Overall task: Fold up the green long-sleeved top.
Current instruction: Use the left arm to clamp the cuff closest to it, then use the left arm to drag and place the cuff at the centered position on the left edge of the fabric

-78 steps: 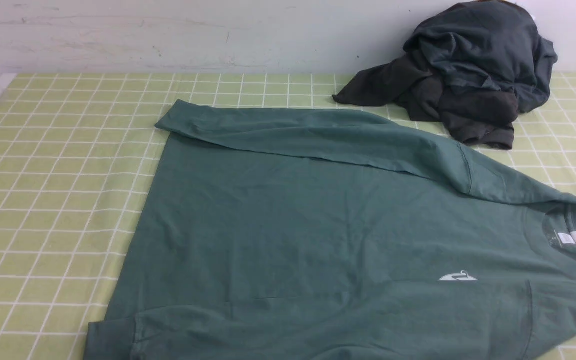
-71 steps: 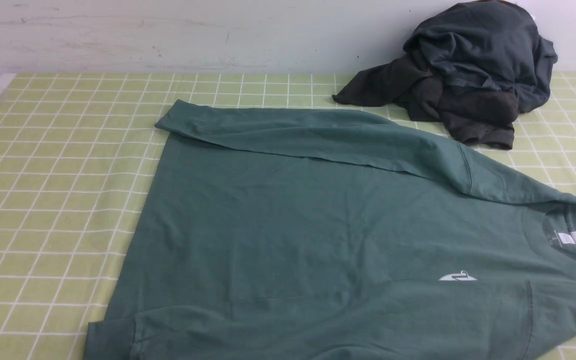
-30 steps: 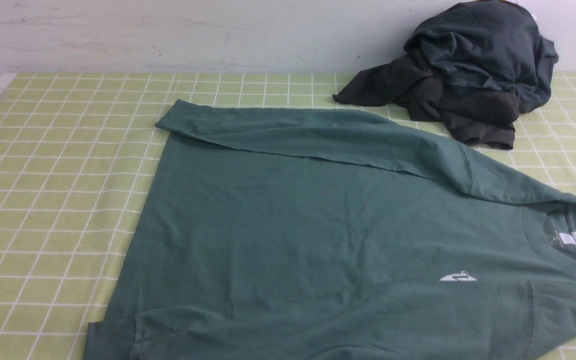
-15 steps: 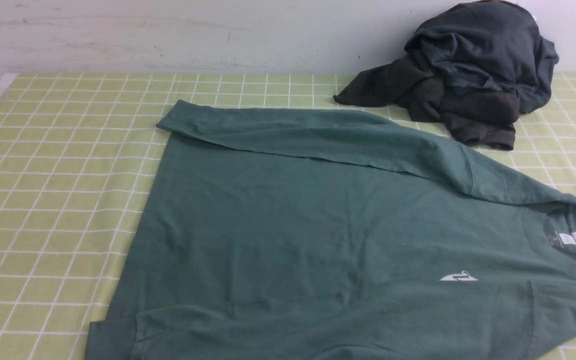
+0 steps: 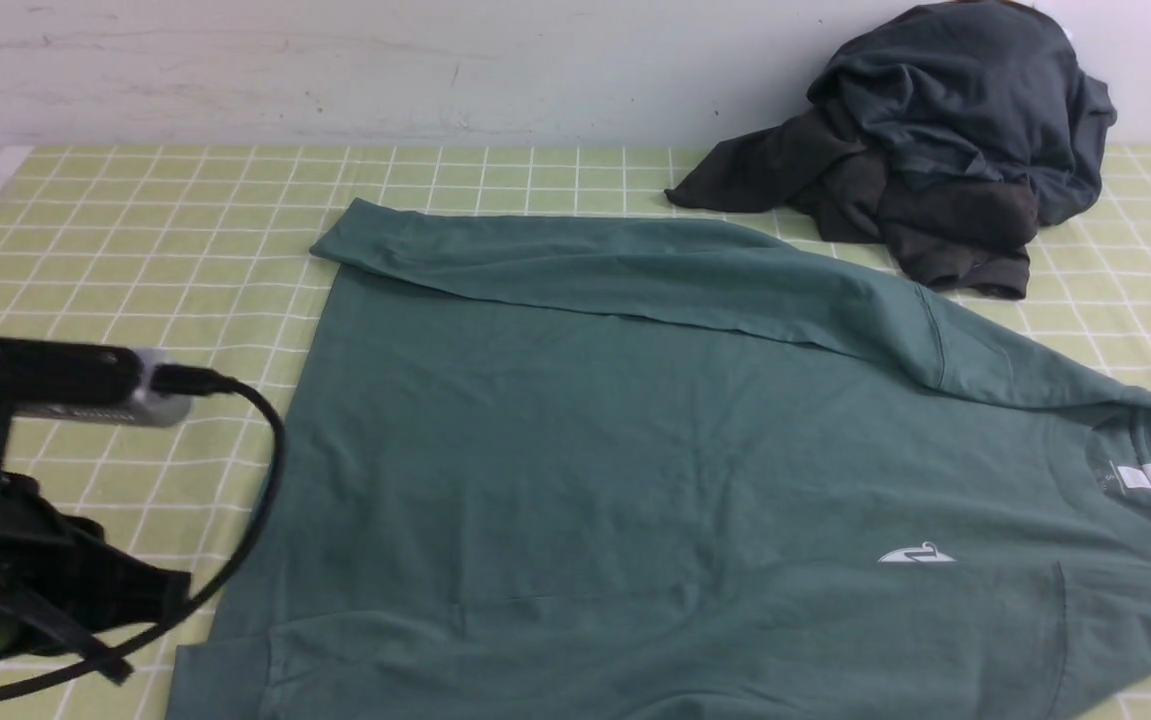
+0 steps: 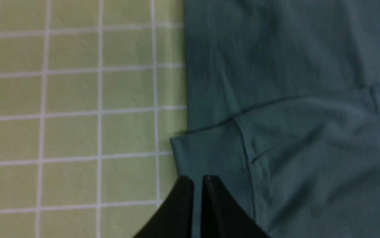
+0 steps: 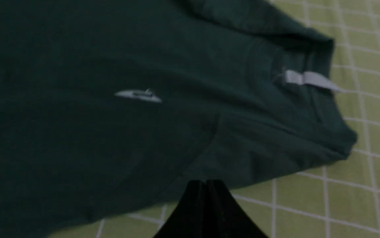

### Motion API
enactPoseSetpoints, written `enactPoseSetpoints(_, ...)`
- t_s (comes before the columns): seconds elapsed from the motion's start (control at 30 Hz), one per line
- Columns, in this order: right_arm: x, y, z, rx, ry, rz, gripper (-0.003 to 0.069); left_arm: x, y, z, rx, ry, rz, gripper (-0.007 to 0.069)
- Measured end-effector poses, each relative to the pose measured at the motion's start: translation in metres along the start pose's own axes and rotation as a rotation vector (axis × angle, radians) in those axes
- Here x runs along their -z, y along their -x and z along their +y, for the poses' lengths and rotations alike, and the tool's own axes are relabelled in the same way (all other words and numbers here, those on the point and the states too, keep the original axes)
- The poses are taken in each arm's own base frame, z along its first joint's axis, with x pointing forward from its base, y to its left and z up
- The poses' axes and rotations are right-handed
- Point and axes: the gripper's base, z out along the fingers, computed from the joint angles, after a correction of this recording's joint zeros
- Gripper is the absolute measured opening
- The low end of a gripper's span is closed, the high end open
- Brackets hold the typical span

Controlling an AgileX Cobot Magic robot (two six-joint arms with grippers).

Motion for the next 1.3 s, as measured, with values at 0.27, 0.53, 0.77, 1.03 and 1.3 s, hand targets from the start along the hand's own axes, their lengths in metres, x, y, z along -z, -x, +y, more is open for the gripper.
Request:
enactPoseSetpoints(0.27,-0.028,0.012,0.022,0.107,0.185,0.028,-0.0010,-0.065,0.004,0.005,0.060,0.014,0.206,0.0289)
enactPoseSetpoints(0.53,-0.030,0.014,0.024,0.067,0.213,0.025,-0.0010,-0.104,0.007,0.012,0.224,0.037,0.227,0.0281)
enactPoseSetpoints(0.77,-0.030,0.014,0.025,0.055,0.220,0.024,-0.0010,-0.110,0.011,0.011,0.244,0.030,0.182,0.0032)
enactPoseSetpoints(1.03,-0.030,0.014,0.025,0.052,0.220,0.020,-0.0010,-0.076,0.033,0.006,0.181,-0.006,0.058,-0.0004)
enactPoseSetpoints(1.3,-0.031,0.014,0.024,0.066,0.210,0.016,-0.0010,0.013,0.100,-0.014,-0.002,-0.081,-0.341,-0.0004)
